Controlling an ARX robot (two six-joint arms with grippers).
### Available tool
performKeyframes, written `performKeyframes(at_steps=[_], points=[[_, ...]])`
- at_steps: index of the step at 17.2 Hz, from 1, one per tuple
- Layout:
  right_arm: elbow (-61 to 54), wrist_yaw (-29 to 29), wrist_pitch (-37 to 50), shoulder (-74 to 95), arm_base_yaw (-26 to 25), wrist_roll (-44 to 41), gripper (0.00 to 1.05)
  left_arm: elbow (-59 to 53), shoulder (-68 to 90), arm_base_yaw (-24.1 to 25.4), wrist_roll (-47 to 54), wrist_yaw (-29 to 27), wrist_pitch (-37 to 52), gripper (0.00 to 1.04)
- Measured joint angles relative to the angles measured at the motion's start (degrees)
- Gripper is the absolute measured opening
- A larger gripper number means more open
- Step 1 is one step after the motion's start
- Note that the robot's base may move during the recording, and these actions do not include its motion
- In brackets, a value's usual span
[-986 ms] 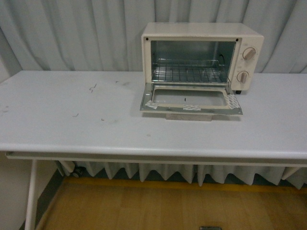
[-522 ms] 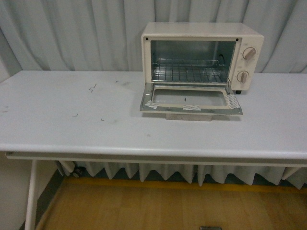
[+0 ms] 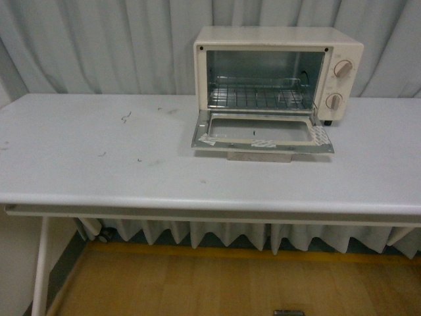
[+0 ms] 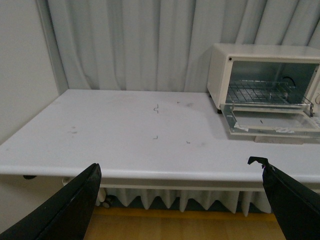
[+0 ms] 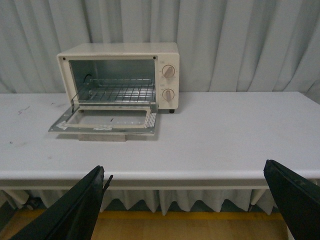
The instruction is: Open oven
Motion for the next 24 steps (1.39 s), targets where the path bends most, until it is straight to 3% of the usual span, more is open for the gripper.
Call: performKeyframes(at_steps=[24], points=[[0.0,-0.1,-0.2,0.0,0.0,0.0,0.98,0.0,0.0,0.0,0.1,-0.1,-0.4,0.98]])
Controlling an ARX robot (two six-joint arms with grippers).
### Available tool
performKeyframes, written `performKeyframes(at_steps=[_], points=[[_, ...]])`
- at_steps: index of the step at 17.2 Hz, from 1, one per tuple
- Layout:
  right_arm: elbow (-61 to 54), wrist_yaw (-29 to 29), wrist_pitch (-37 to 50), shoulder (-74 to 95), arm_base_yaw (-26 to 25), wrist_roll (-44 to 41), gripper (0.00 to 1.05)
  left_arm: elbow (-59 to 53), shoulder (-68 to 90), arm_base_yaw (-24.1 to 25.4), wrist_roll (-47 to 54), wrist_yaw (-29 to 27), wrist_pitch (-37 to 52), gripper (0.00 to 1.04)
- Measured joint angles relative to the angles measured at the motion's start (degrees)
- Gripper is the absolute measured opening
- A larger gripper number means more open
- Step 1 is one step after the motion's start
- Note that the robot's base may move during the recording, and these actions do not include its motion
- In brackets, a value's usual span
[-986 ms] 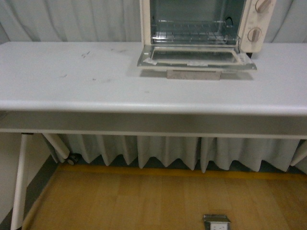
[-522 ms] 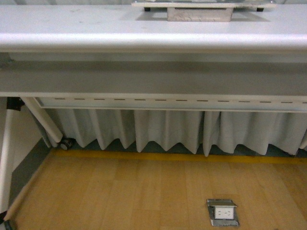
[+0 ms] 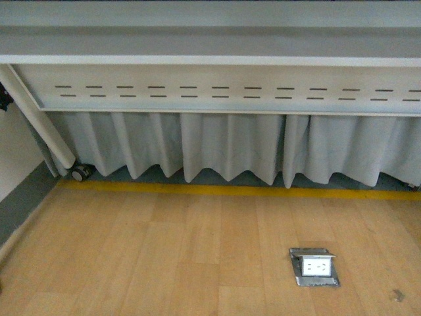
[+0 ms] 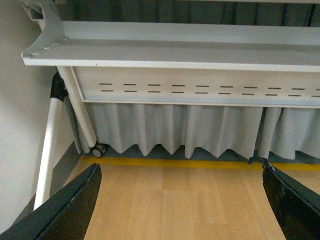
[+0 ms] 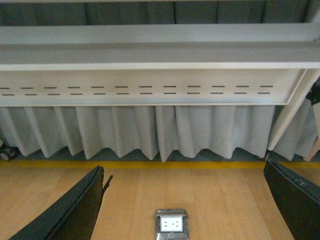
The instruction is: Open oven
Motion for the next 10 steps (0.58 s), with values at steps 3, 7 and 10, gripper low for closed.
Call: performKeyframes(at_steps=[3,7,10], points=[[0.0,0.1,-0.1,0.0,0.0,0.0,0.98,0.0,0.0,0.0,0.0,0.1,0.0,0.98],[0.0,0.0,0.0,0.0,0.0,0.0,0.98,0.0,0.0,0.0,0.0,0.1,0.0,0.98],[0.0,0.0,0.0,0.0,0.0,0.0,0.98,0.0,0.0,0.0,0.0,0.1,0.1,0.98]])
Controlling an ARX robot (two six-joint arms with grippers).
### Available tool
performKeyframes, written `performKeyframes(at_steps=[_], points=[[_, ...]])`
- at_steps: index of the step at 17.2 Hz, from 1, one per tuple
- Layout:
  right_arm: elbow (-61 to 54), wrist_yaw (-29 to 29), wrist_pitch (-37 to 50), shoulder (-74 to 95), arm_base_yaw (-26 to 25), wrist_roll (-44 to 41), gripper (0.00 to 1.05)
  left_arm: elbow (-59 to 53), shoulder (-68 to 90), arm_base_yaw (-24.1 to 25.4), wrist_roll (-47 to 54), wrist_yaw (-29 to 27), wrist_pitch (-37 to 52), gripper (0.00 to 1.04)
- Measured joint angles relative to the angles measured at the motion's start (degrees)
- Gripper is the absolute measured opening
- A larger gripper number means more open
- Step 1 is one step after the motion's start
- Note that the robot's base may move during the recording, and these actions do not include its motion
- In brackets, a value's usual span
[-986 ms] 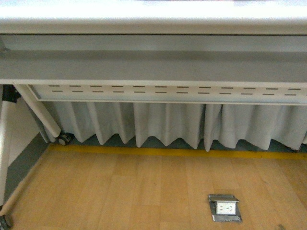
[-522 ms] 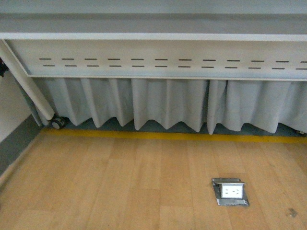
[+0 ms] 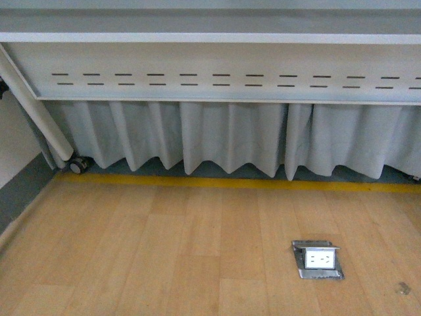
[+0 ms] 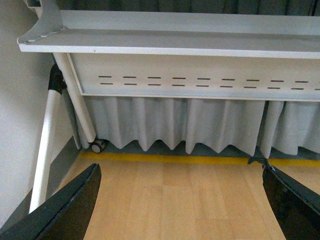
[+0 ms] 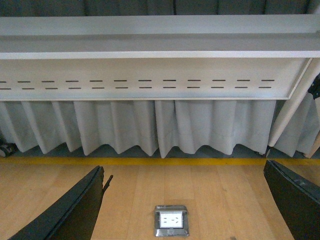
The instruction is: Open oven
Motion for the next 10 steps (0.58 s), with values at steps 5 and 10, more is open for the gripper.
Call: performKeyframes(at_steps=[5,10], points=[[0.0,0.0,0.0,0.0,0.0,0.0,0.98,0.0,0.0,0.0,0.0,0.0,0.0,0.98],[0.0,0.0,0.0,0.0,0.0,0.0,0.98,0.0,0.0,0.0,0.0,0.0,0.0,0.98]])
